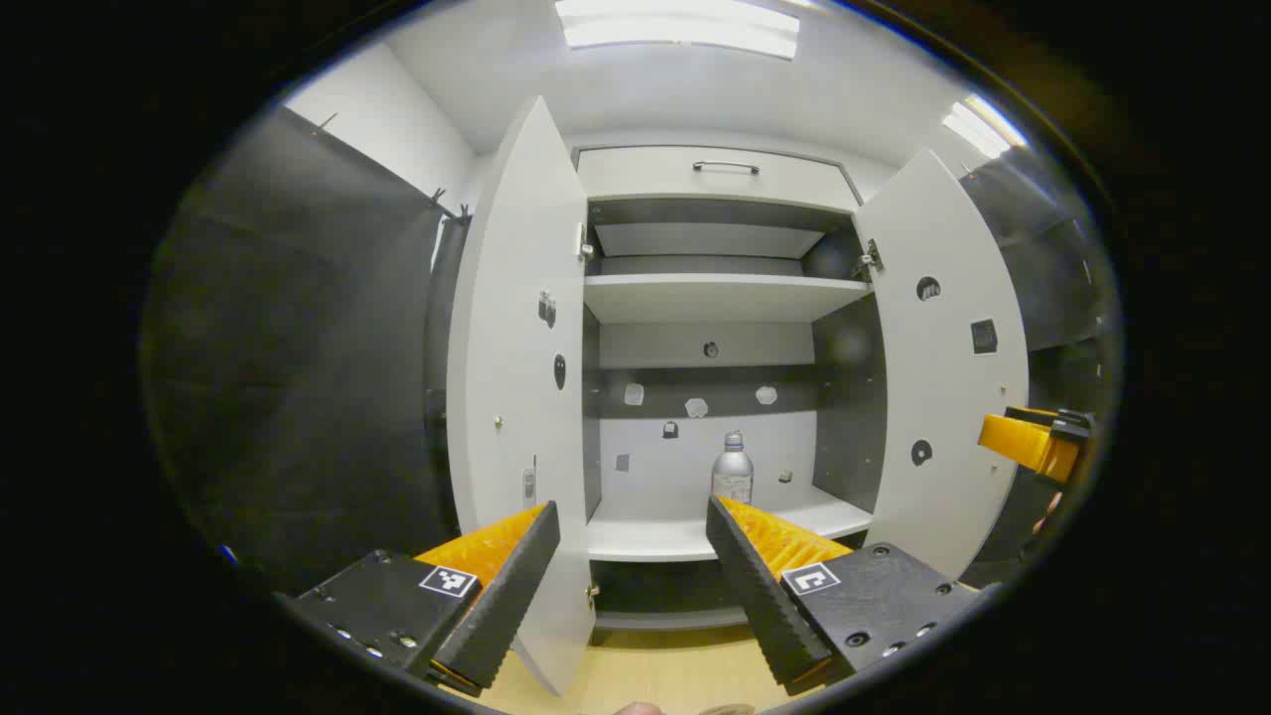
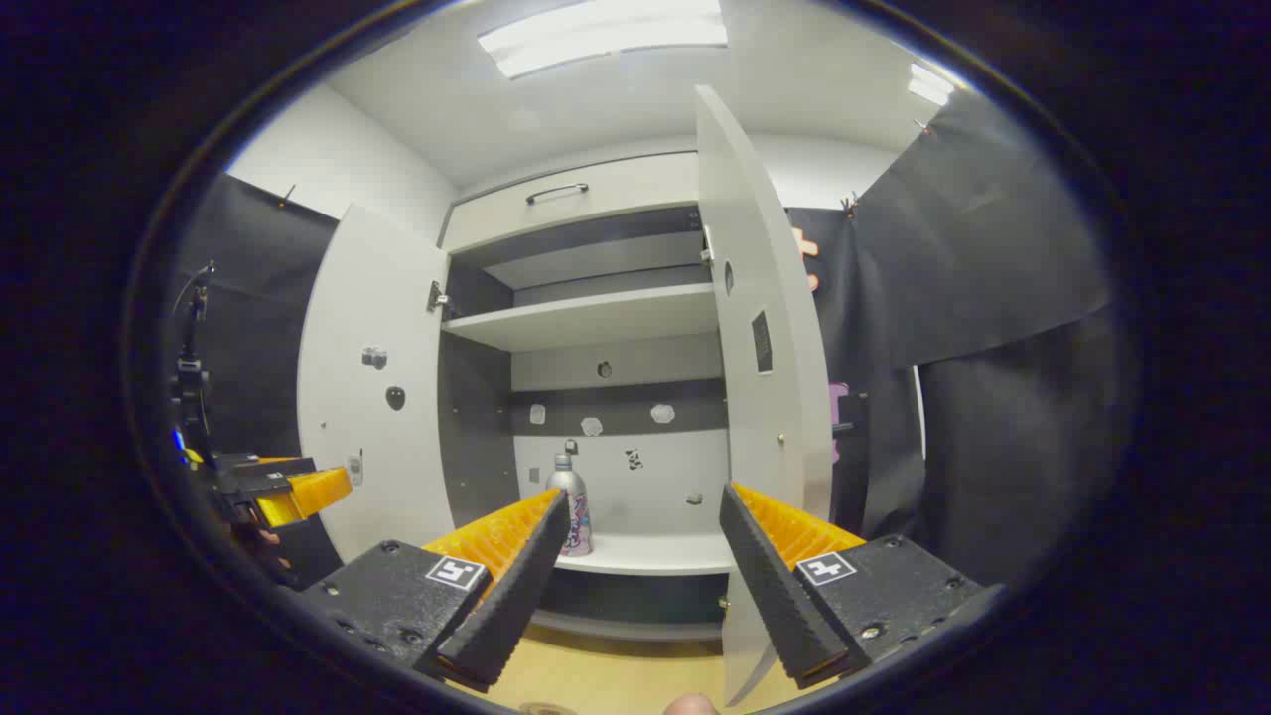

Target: Grasp the bottle in the cabinet with the left hand and place it on the coaster, then close the right door with the right hand and the left door with the left hand.

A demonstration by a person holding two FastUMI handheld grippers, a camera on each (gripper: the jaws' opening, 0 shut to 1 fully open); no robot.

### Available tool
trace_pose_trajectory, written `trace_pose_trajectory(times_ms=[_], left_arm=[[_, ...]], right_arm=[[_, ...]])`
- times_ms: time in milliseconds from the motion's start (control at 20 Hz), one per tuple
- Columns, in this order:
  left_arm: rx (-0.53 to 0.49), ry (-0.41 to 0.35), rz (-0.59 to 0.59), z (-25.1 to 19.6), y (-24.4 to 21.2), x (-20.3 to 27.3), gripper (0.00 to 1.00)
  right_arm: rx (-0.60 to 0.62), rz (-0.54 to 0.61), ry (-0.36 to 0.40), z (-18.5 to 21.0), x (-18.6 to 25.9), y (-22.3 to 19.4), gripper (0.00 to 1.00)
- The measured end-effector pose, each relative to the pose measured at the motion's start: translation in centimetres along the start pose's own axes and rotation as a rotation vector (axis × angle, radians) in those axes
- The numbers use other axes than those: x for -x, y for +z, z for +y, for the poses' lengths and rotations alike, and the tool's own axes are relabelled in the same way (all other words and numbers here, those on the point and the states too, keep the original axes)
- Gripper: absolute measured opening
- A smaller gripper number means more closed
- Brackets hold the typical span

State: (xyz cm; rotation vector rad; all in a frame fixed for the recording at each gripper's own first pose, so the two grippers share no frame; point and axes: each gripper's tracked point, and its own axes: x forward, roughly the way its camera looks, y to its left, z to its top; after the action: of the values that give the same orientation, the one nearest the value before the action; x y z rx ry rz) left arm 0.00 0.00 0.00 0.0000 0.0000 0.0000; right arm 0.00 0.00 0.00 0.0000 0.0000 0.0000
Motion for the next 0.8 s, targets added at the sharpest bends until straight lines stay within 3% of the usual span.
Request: trace_pose_trajectory(times_ms=[100, 150, 350, 450, 500, 600, 700, 800], left_arm=[[0.023, -0.013, -0.001, -0.9, 0.3, -0.1, 0.96], [0.027, -0.021, 0.004, -1.4, 0.1, -0.2, 1.00], [-0.025, -0.026, 0.013, -2.2, 0.1, -0.4, 1.00], [-0.039, -0.029, 0.004, -2.7, 0.4, -0.4, 1.00], [-0.042, -0.029, -0.002, -2.9, 0.7, -0.4, 1.00], [-0.047, -0.034, -0.016, -3.2, 1.1, -0.4, 0.96], [-0.049, -0.033, -0.027, -3.7, 1.4, -0.9, 1.00], [-0.042, -0.064, -0.016, -5.1, 0.7, -1.3, 1.00]], right_arm=[[0.006, 0.023, 0.038, 0.3, 0.7, -0.5, 0.98], [0.013, 0.023, 0.022, -0.2, 0.7, -0.4, 0.96], [0.041, -0.001, 0.002, -1.1, 1.2, 0.2, 0.99], [0.046, -0.004, -0.025, -2.0, 1.6, 0.2, 0.95], [0.041, -0.004, -0.031, -2.4, 1.9, 0.3, 0.99], [0.029, -0.006, -0.041, -3.1, 2.4, 0.3, 0.99], [0.028, -0.009, -0.044, -3.5, 2.8, 0.3, 0.95], [0.027, -0.011, -0.041, -3.7, 3.0, 0.3, 0.98]])
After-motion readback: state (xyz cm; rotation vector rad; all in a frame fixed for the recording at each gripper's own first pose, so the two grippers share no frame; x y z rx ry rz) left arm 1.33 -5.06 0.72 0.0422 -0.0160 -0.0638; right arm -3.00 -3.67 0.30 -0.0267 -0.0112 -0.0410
